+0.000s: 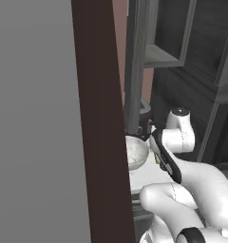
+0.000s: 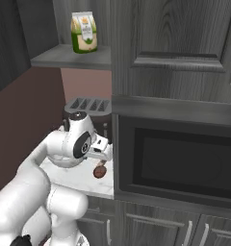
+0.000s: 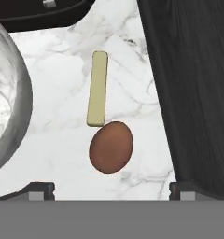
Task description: Pick the egg and butter from the fridge and place them by the bowl for mixing.
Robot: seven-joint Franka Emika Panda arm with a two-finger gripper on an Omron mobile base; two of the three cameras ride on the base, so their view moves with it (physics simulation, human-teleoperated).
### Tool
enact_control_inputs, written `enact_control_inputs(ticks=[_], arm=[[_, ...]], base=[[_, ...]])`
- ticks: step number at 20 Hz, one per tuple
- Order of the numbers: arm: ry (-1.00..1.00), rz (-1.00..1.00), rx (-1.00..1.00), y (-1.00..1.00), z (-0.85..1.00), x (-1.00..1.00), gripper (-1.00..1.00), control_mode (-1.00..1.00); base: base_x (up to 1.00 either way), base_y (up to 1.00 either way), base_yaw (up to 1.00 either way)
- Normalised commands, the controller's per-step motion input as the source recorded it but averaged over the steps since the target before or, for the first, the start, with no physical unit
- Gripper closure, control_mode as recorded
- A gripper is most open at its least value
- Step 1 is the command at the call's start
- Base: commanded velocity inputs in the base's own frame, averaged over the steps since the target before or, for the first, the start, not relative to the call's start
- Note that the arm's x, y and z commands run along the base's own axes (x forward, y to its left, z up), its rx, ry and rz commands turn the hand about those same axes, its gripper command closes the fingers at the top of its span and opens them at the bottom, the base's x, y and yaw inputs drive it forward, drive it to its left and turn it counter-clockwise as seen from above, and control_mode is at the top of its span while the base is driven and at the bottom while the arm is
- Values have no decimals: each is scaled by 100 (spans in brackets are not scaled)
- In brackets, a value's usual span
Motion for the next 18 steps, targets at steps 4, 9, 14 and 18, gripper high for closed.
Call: enact_control_inputs(ticks=[4, 9, 14, 18], arm=[[-10, 0, 3, 47, 100, -100, -100, -100], [0, 0, 4, 31, 76, -100, -100, -100], [-5, -6, 5, 4, -31, -100, -100, -100], [0, 0, 0, 3, 0, 0, -100, -100]], base=[[0, 0, 0], [0, 0, 0], [0, 0, 0], [0, 0, 0]])
